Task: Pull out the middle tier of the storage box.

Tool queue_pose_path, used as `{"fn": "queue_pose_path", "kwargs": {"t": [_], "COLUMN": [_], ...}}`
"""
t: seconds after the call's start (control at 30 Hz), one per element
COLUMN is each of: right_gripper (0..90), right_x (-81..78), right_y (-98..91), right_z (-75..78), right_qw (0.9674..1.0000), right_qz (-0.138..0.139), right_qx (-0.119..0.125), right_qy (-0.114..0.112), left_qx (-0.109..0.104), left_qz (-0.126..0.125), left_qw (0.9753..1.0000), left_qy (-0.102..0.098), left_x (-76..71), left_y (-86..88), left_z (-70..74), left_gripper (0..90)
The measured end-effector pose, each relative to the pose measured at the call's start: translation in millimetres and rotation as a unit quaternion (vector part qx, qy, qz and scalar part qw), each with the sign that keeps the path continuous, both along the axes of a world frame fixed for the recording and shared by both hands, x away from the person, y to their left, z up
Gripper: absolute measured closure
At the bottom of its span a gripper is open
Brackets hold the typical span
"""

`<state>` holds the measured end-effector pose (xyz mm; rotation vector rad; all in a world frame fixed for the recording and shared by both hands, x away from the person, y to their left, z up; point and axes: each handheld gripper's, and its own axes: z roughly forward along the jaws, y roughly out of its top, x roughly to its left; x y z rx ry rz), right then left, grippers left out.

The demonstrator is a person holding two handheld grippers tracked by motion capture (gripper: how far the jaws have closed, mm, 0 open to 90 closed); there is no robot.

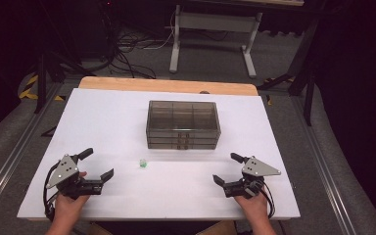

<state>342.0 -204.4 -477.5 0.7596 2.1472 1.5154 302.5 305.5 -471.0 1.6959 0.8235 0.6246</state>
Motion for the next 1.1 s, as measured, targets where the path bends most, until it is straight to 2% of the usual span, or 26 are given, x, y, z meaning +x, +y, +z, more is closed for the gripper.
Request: {"fn": "queue_pose_path", "kwargs": {"t": [0.23, 0.67, 0.77, 0.83, 0.93, 1.1], "right_gripper": [0.0, 0.0, 0.0, 0.0, 0.0, 0.0], "right_x": [-1.1, -1.1, -1.2, -1.4, -1.7, -1.4], "right_y": [1.1, 2.3, 2.7, 3.5, 4.4, 6.7], "right_z": [0.4, 0.4, 0.2, 0.2, 0.3, -0.4], "right_qw": [0.9999, 0.9998, 0.9998, 0.9998, 0.9998, 0.9998], "right_qz": [0.009, 0.018, 0.017, 0.018, 0.019, 0.019], "right_qx": [0.006, 0.014, 0.012, 0.009, 0.009, 0.009], "right_qy": [0.000, 0.000, 0.000, -0.002, -0.002, 0.000], "left_qx": [0.003, 0.012, 0.012, 0.011, 0.009, 0.004], "left_qz": [0.000, -0.019, -0.024, -0.027, -0.024, -0.021], "left_qw": [1.0000, 0.9997, 0.9995, 0.9993, 0.9993, 0.9996], "left_qy": [0.004, 0.010, 0.013, 0.022, 0.026, 0.021], "left_x": [-0.1, 1.8, 2.4, 3.1, 3.0, 2.5], "left_y": [-0.6, -3.7, -4.4, -4.3, -3.5, -2.1], "left_z": [1.8, 3.1, 2.4, 2.1, 1.6, 1.3], "left_gripper": [0.5, 0.3, 0.3, 0.3, 0.3, 0.3]}}
